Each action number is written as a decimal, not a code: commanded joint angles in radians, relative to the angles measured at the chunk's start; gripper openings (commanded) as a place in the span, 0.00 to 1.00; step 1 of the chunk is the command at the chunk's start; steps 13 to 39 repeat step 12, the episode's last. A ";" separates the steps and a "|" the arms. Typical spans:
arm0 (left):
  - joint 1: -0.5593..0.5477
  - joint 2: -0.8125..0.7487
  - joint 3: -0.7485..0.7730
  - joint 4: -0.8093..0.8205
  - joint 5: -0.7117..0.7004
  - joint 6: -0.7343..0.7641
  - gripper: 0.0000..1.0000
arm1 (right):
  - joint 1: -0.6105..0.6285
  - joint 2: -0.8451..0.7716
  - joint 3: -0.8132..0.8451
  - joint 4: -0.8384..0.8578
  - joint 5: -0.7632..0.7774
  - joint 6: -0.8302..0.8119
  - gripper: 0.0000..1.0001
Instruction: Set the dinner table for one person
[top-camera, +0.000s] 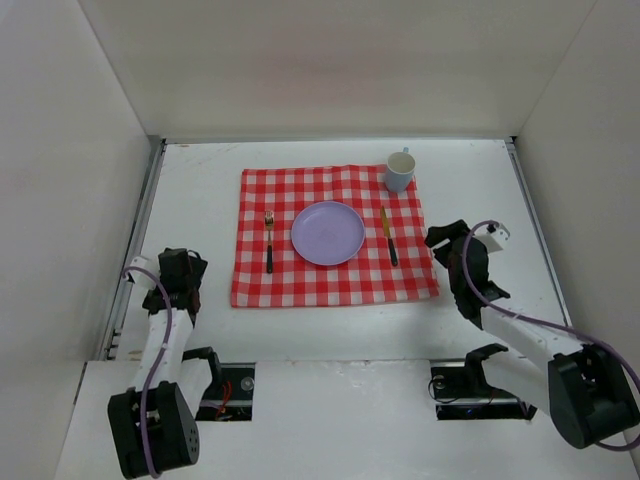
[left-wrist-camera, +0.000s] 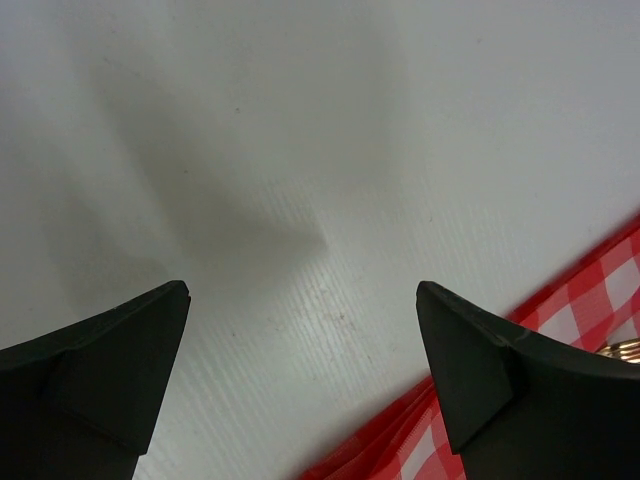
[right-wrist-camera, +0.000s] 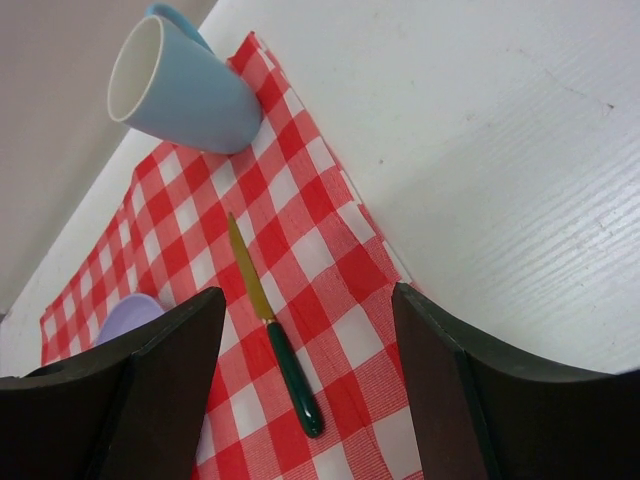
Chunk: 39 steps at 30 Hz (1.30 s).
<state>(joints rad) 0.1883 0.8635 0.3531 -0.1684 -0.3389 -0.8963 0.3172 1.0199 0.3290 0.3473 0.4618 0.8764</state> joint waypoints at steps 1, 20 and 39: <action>-0.005 0.014 0.003 0.049 0.014 -0.015 1.00 | -0.002 -0.010 0.005 0.050 0.017 0.022 0.73; -0.112 0.045 0.030 0.102 -0.014 0.007 1.00 | -0.004 -0.009 0.008 0.055 0.005 0.021 0.73; -0.112 0.045 0.030 0.102 -0.014 0.007 1.00 | -0.004 -0.009 0.008 0.055 0.005 0.021 0.73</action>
